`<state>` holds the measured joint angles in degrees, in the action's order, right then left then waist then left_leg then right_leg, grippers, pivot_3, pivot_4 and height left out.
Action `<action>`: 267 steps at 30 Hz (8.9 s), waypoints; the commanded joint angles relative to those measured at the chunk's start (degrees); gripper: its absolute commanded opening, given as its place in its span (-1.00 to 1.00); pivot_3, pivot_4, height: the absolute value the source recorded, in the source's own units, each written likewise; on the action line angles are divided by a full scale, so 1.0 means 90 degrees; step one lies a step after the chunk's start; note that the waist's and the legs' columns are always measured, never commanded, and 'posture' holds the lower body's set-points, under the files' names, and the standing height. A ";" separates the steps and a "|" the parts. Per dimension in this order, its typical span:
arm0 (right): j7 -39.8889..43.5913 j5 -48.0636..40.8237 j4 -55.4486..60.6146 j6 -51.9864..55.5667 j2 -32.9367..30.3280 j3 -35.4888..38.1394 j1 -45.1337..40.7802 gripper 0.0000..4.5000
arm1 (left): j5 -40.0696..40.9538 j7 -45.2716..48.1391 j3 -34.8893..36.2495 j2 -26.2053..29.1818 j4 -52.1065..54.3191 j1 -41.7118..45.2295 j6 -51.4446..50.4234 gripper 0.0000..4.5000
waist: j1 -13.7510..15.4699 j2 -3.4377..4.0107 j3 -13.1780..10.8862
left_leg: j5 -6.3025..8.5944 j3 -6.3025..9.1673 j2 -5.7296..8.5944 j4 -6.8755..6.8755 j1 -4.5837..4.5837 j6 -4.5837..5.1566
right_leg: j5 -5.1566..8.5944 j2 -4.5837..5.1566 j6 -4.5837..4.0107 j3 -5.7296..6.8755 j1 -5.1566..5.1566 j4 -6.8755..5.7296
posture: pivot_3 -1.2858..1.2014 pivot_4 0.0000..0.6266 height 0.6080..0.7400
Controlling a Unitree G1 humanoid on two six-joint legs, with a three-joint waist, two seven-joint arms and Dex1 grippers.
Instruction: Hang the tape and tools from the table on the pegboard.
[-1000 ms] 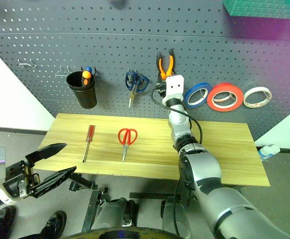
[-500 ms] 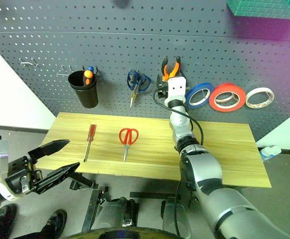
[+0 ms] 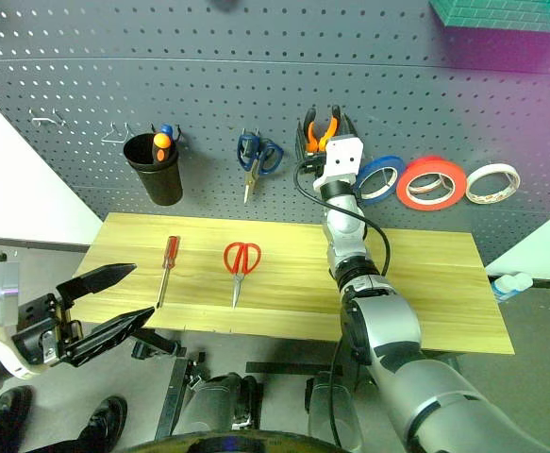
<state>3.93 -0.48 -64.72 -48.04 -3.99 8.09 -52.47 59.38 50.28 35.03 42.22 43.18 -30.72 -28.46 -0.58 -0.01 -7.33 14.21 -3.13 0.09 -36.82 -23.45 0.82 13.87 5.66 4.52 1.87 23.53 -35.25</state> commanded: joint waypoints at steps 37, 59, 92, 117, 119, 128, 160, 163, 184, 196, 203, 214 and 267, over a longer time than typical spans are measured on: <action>0.2061 -0.2125 0.7625 0.3811 -0.0264 -0.0944 0.3101 0.99 | -0.1373 0.1307 -0.0743 -0.1086 -0.1785 0.1085 0.1673 1.00 | -0.0003 -0.0041 0.0033 | -0.0011 -0.0030 0.0003 0.0069 -0.0015 -0.0015 | 0.0002 0.0012 -0.0007 -0.0002 0.0050 0.0000 | 0.11 -0.91 1.00; 0.4194 -0.2777 0.7433 0.5836 -0.0702 -0.1867 0.4094 0.99 | -0.1646 0.0459 -0.0844 -0.1395 -0.1210 0.0700 0.1794 1.00 | 0.0070 -0.0113 0.0239 | 0.0001 -0.0028 -0.0015 0.0040 0.0011 -0.0038 | -0.0002 -0.0007 -0.0008 0.0003 0.0013 0.0002 | 0.14 -0.93 1.00; 0.6834 -0.4463 0.9035 0.6970 -0.3985 0.1850 0.8363 0.99 | -0.4659 -0.2660 -0.4362 -0.2705 -0.4462 0.4236 -0.0442 1.00 | -0.0044 -0.0073 0.0211 | 0.0001 -0.0025 -0.0033 -0.0038 -0.0001 -0.0006 | -0.0012 -0.0004 -0.0006 0.0021 -0.0013 0.0003 | -0.09 -0.74 1.00; 0.9839 -0.3810 0.4947 0.3821 -0.4113 0.1450 0.7990 0.99 | -0.5359 -0.3843 -0.4203 -0.3442 -0.5227 0.5105 -0.2141 1.00 | -0.0236 -0.0067 0.0130 | 0.0010 -0.0021 -0.0038 -0.0051 0.0009 -0.0021 | -0.0014 -0.0002 -0.0007 0.0047 -0.0020 0.0003 | -0.11 -0.65 1.00; 0.9841 -0.4091 0.5035 0.3815 -0.4235 0.1429 0.8023 0.99 | -0.5342 -0.3834 -0.4218 -0.3486 -0.5185 0.5091 -0.2268 1.00 | -0.0253 -0.0063 0.0120 | 0.0010 -0.0021 -0.0041 -0.0048 0.0009 -0.0021 | -0.0015 -0.0003 -0.0007 0.0046 -0.0022 0.0000 | -0.12 -0.64 1.00; 0.9841 -0.5322 0.6382 0.4681 -0.4697 0.1414 0.8428 0.99 | -0.5504 -0.4010 -0.4367 -0.3617 -0.5045 0.5001 -0.2375 1.00 | -0.0212 -0.0063 0.0099 | 0.0011 -0.0013 -0.0044 -0.0047 0.0009 -0.0022 | -0.0014 -0.0003 -0.0009 0.0044 -0.0020 -0.0004 | -0.12 -0.64 1.00; 0.8096 -0.5335 0.9187 0.6775 -0.4239 0.1932 0.8177 0.99 | -0.6282 -0.4361 -0.4783 -0.3858 -0.6665 0.5936 -0.2069 1.00 | -0.0207 -0.0090 -0.0355 | 0.0001 -0.0016 -0.0043 -0.0028 -0.0026 -0.0006 | -0.0016 0.0036 -0.0013 0.0058 0.0016 0.0008 | -0.15 -0.33 1.00; 0.7657 -0.5421 0.9618 0.7100 -0.4271 0.1904 0.8122 0.99 | -0.6408 -0.4457 -0.4803 -0.3878 -0.7016 0.6126 -0.2043 1.00 | -0.0213 -0.0096 -0.0390 | 0.0002 -0.0016 -0.0043 -0.0033 -0.0028 -0.0007 | -0.0017 0.0041 -0.0013 0.0058 0.0017 0.0007 | -0.16 -0.31 1.00; 0.8188 -0.5648 0.9615 0.7102 -0.4210 0.2947 0.9062 1.00 | -0.6618 -0.4581 -0.4838 -0.4163 -0.7759 0.6364 -0.2516 -0.14 | -0.0210 -0.0103 -0.0436 | 0.0000 -0.0018 -0.0040 -0.0035 -0.0089 -0.0003 | -0.0017 0.0093 -0.0010 0.0147 0.0078 0.0008 | -0.19 -0.25 1.00; 0.9343 -0.5192 0.7654 0.6560 -0.4407 0.2839 0.8214 1.00 | -0.6624 -0.4623 -0.4712 -0.4139 -0.7648 0.6278 -0.2634 -0.51 | -0.0217 -0.0094 -0.0433 | 0.0000 -0.0018 -0.0039 -0.0037 -0.0079 -0.0003 | -0.0017 0.0094 -0.0010 0.0158 0.0073 0.0008 | -0.18 -0.30 1.00; 0.9838 -0.5238 0.7171 0.6464 -0.4433 0.2852 0.8070 1.00 | -0.6749 -0.4567 -0.4924 -0.4076 -0.6935 0.5917 -0.1793 -0.51 | -0.0219 -0.0067 -0.0420 | 0.0000 -0.0018 -0.0039 -0.0035 -0.0081 -0.0003 | -0.0017 0.0094 -0.0010 0.0159 0.0061 0.0007 | -0.17 -0.36 1.00; 0.9736 -0.5307 0.7641 0.6700 -0.4260 0.2654 0.7996 1.00 | -0.6927 -0.4135 -0.5296 -0.3518 -0.5144 0.4900 -0.0557 -0.51 | -0.0205 -0.0049 -0.0409 | 0.0000 -0.0018 -0.0036 -0.0038 -0.0109 -0.0004 | -0.0019 0.0104 -0.0012 0.0159 0.0088 0.0005 | -0.15 -0.43 1.00; 0.6954 -0.6820 0.9623 0.8085 -0.3759 0.2517 0.7123 1.00 | -0.7901 -0.4187 -0.4789 -0.2506 -0.4387 0.4344 0.5168 -0.51 | -0.0213 0.0000 -0.0168 | 0.0013 -0.0042 -0.0034 -0.0155 -0.0105 0.0030 | -0.0074 0.0077 0.0066 0.0168 0.0039 -0.0034 | -0.13 -0.71 1.00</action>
<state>66.89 -60.61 19.74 25.16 -38.63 29.14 11.19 -11.16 13.49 -9.52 19.80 2.38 7.59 16.75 -2.50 -0.01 -8.85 14.34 -3.51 -0.22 -38.22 -24.39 1.09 13.20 6.34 5.13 3.38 23.88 -35.55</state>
